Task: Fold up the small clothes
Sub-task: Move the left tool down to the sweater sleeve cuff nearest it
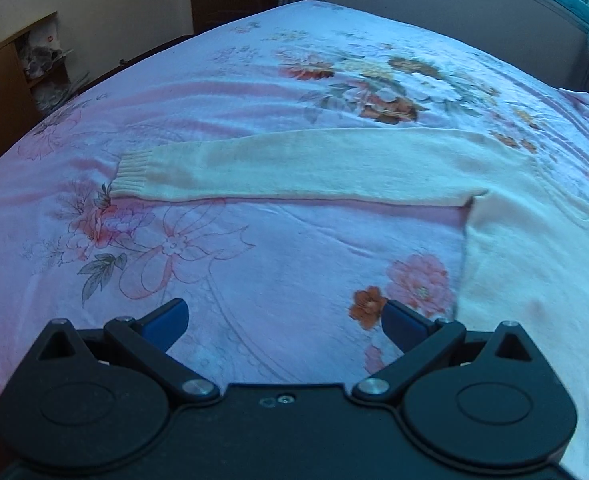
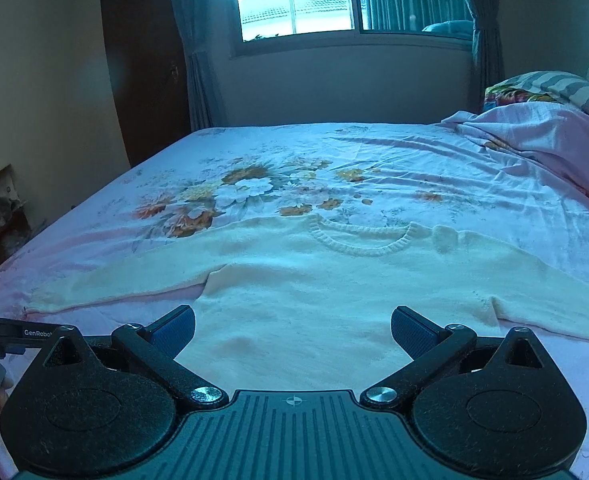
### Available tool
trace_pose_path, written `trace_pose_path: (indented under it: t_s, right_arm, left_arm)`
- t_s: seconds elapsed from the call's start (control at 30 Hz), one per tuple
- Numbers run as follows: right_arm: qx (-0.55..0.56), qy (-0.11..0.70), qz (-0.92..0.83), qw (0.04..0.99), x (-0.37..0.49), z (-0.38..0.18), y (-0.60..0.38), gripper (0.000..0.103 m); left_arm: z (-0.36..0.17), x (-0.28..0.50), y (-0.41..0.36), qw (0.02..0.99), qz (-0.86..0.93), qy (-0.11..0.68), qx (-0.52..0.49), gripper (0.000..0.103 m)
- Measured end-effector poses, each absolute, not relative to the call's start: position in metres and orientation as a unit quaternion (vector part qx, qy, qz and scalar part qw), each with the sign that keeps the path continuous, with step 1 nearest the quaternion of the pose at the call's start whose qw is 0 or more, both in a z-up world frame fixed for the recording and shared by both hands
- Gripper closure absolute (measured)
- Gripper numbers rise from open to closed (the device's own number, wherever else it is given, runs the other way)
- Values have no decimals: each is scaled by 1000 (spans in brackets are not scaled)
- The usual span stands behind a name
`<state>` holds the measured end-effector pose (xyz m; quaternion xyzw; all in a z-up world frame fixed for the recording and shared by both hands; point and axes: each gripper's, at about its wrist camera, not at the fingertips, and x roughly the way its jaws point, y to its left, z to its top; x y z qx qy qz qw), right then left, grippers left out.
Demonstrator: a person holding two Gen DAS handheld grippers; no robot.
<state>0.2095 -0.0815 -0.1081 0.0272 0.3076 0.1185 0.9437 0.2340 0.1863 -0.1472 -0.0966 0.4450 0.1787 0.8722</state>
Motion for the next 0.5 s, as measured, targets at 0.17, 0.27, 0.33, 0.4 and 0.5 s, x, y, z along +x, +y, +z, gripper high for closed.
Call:
trace_pose_path:
  t_s: [0.17,0.27,0.33,0.4,0.5]
  right_arm:
    - [23,317,119,941,233,-123,-72,0]
    - [20,322,117,939,247,-132,-68,0]
    - [19,324,115,939,255,-138,-65,0]
    - [16,327,113,938,263,-144,-63,0]
    - [13,332,116,936,272,-151,-60,0]
  left_arm:
    - [-159,253,206,862,190,457,-113,4]
    - [-167,264,218,854,196,464,-127,10]
    - [-172,270,229,848,200,468,-148,13]
    - [-176,273,241,842,212,466,-171,20]
    - [-182,280,259,833,219,468,-199,42]
